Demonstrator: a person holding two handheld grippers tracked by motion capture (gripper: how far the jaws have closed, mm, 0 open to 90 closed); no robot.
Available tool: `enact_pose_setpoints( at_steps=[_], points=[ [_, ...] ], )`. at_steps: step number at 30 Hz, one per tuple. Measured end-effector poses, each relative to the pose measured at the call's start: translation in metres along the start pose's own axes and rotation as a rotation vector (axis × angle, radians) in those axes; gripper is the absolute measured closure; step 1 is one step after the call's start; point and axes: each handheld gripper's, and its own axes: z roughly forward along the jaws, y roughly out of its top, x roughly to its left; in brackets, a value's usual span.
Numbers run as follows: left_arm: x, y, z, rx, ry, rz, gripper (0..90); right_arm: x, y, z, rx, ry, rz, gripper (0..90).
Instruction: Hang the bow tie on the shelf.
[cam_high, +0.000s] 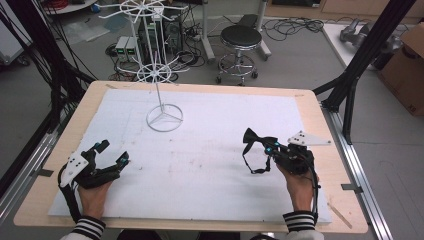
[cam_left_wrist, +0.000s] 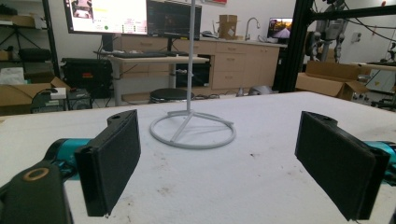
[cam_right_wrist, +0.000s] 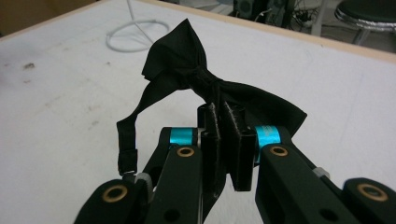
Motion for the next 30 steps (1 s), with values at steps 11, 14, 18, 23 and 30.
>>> enact_pose_setpoints(
  at_steps=[11,14,18,23,30],
  points=[
    [0.0,0.0,0.0,0.0,0.0,0.001,14.6,0.021,0.048,0.019,-0.06,0.051,-0.067,84.8],
    [0.0,0.0,0.0,-0.001,-0.001,0.0,14.6,0.025,0.056,0.022,-0.077,0.06,-0.074,84.8],
    [0.0,0.0,0.0,-0.001,0.0,0.001,14.6,0.032,0.073,0.03,-0.096,0.085,-0.088,84.9],
    [0.0,0.0,0.0,-0.001,0.0,0.0,14.6,0.04,0.091,0.039,-0.119,0.108,-0.103,84.8],
    [0.0,0.0,0.0,-0.001,0.002,0.0,14.7,0.053,0.114,0.055,-0.148,0.144,-0.121,84.8]
  ],
)
